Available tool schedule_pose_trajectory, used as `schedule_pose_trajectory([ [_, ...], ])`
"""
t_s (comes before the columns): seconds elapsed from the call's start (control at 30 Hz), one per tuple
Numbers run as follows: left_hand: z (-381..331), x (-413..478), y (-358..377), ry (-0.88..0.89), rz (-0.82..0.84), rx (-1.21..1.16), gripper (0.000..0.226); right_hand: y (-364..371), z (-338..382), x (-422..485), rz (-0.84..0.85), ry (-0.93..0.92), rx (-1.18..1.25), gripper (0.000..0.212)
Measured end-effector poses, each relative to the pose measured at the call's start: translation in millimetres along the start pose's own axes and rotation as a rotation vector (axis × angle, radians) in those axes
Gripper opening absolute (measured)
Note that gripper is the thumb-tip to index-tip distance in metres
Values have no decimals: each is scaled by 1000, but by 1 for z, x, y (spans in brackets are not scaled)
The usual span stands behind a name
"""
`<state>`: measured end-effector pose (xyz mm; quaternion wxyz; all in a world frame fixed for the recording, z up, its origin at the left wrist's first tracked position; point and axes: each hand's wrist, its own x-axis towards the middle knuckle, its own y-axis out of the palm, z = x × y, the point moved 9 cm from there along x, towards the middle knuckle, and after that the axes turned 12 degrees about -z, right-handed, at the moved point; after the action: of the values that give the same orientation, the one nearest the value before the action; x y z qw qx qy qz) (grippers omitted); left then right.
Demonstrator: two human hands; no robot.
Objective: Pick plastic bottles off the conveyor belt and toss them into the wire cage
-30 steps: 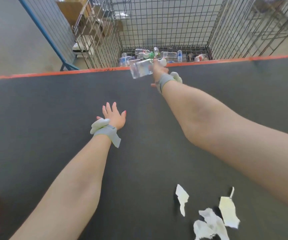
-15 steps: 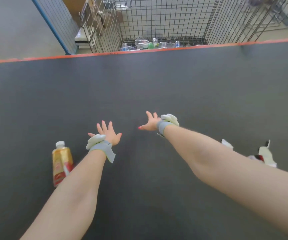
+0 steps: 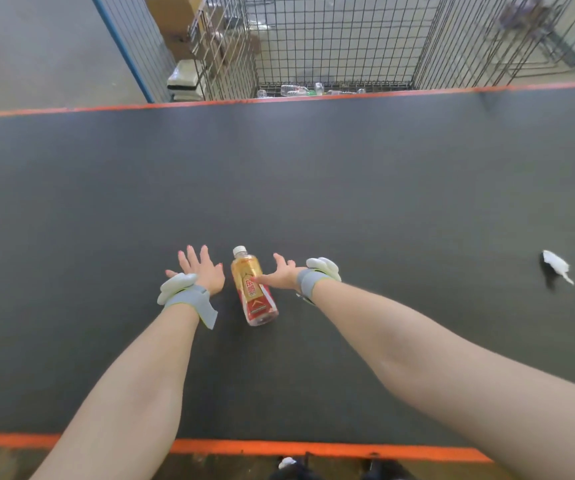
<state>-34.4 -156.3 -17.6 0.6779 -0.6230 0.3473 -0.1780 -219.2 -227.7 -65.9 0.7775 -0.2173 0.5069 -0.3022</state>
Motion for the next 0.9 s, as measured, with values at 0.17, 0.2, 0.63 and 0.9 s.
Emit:
schedule_pose_trajectory([
  [0.17,-16,-3,12,40,34,-6,59,6,-3,1,-66,26,2,119],
  [0.2,-19,-2,13,46,40,-9,59,2,-9,2,-107,32,-34,119],
  [0.63,-122,99,3,87,71,-131,62,-126,-24,104,-251,260,544,106],
  [0.9,-187,200,-29,38,-31,-264,59,-342,86,214,-470,68,1187,99],
])
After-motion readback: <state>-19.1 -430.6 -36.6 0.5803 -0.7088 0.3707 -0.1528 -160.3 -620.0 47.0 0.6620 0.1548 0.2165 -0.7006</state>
